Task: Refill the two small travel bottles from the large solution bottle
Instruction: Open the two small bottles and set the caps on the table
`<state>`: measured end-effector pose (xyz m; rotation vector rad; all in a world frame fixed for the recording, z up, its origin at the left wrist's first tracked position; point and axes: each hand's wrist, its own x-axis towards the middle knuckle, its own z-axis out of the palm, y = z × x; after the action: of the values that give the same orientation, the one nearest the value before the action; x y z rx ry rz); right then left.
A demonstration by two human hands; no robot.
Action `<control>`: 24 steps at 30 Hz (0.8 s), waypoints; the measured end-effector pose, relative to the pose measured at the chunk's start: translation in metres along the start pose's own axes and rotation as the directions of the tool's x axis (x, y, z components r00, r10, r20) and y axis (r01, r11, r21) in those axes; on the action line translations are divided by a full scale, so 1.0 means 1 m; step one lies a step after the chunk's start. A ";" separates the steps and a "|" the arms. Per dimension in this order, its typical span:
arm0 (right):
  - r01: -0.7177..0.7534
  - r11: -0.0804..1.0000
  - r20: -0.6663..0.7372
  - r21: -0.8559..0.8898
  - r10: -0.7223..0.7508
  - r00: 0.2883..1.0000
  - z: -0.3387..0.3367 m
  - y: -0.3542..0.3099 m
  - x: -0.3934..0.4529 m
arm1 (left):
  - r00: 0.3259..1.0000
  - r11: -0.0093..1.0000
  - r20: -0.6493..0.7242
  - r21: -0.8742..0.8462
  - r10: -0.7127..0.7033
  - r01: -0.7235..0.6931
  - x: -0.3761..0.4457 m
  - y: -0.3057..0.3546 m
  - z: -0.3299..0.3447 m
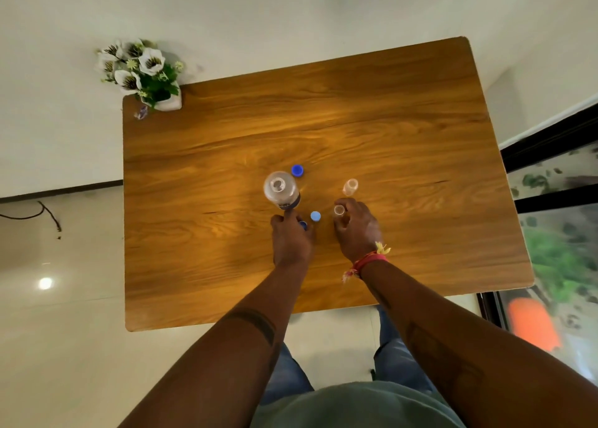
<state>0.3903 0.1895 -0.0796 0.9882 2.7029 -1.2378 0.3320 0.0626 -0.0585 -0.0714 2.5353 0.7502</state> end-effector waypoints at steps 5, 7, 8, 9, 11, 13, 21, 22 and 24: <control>-0.002 0.999 0.053 -0.037 0.004 0.999 -0.003 0.006 0.001 | 1.000 0.999 0.022 -0.040 -0.019 0.020 0.000 0.002 -0.003; -0.040 0.998 0.081 -0.039 0.043 0.996 -0.006 0.006 0.000 | 0.999 0.998 0.029 -0.057 -0.037 0.039 -0.001 0.002 -0.005; -0.057 0.998 0.093 -0.038 0.061 0.994 -0.007 0.006 -0.001 | 0.999 0.997 0.026 -0.057 -0.045 0.047 -0.002 0.002 -0.007; -0.069 0.997 0.107 -0.037 0.073 0.992 -0.009 0.005 -0.003 | 0.998 0.996 0.022 -0.062 -0.059 0.060 -0.003 0.003 -0.009; -0.089 0.995 0.132 -0.038 0.093 0.987 -0.012 0.005 -0.008 | 0.995 0.992 0.021 -0.083 -0.098 0.099 -0.005 0.003 -0.014; -0.094 0.995 0.125 -0.022 0.096 0.987 -0.016 0.002 -0.015 | 0.992 0.987 0.026 -0.101 -0.125 0.127 -0.007 0.002 -0.020; -0.006 1.000 0.056 0.030 0.004 0.998 -0.036 -0.016 -0.040 | 0.998 0.991 -0.012 -0.121 -0.064 0.062 -0.020 -0.010 -0.044; 0.013 0.999 0.040 0.039 -0.015 0.999 -0.038 -0.020 -0.043 | 0.998 0.989 -0.026 -0.138 -0.062 0.057 -0.022 -0.012 -0.047; 0.071 0.996 0.016 0.061 -0.072 0.997 -0.041 -0.028 -0.047 | 0.996 0.981 -0.060 -0.188 -0.068 0.056 -0.028 -0.015 -0.054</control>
<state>0.4230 0.1784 -0.0204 0.8887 2.7246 -1.3412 0.3354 0.0195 -0.0133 -0.2408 2.5046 0.9734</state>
